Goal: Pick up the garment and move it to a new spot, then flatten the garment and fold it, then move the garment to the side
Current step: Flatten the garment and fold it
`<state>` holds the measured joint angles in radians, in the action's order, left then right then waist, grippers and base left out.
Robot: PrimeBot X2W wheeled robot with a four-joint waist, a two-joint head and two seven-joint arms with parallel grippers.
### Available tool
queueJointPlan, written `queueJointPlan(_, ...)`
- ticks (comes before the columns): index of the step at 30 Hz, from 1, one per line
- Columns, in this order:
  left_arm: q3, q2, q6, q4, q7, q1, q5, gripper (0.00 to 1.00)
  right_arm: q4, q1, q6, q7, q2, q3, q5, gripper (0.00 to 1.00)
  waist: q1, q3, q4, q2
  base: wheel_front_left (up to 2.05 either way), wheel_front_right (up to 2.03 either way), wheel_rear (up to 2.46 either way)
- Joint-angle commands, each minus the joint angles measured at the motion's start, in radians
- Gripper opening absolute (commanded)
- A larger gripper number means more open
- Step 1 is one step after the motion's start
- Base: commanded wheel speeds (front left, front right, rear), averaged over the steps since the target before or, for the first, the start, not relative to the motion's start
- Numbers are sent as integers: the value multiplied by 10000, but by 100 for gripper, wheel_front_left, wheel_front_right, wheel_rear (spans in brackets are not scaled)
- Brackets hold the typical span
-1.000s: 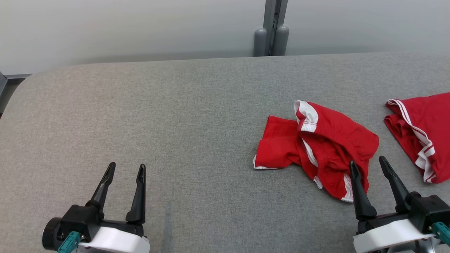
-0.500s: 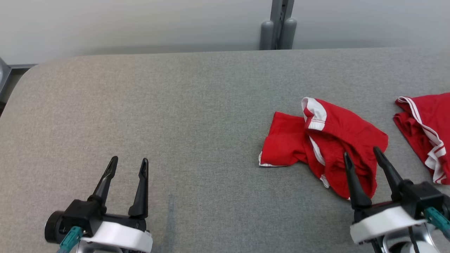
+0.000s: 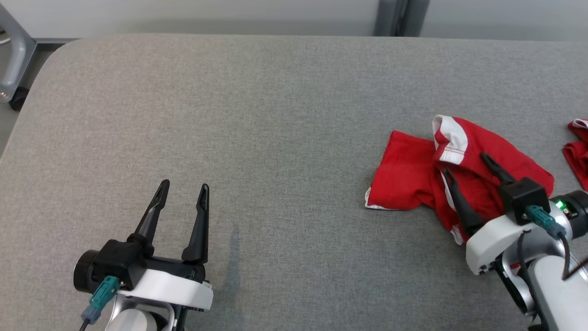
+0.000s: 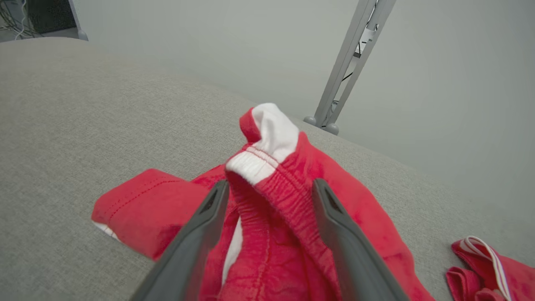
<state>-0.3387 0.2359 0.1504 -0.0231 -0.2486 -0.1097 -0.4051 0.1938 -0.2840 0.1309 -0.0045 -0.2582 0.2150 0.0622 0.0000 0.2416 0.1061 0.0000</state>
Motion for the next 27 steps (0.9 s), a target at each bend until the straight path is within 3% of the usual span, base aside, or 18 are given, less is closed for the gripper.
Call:
queueJointPlan(1,40,-33,-57,-65,-64,-197,67,100,153,-184,-2,149,-135,-4,-112,100,0,79,56,0,0,0,0)
queueJointPlan(3,64,-75,-77,-101,-97,-272,88,100,248,-355,-2,183,-196,7,-170,100,0,117,74,0,0,0,0)
queueJointPlan(4,77,-92,-97,-125,-97,-289,89,100,282,-396,-2,156,-206,1,-177,46,0,125,73,0,0,0,0)
queueJointPlan(5,94,-102,-92,-150,-113,-283,92,100,308,-422,-2,135,-207,-20,-196,13,0,128,63,0,0,0,0)
queueJointPlan(6,110,-110,-112,-167,-125,-274,92,100,345,-456,-2,143,-193,-36,-184,0,0,134,50,0,0,0,0)
queueJointPlan(14,208,-136,-180,-263,-154,-335,180,100,7,-632,-1,-409,86,160,27,0,0,104,-48,0,0,0,0)
queueJointPlan(27,218,-200,-259,-350,-166,-297,227,100,-1757,-1157,-2,-1312,1416,2309,1398,0,0,-47,-266,0,0,0,0)
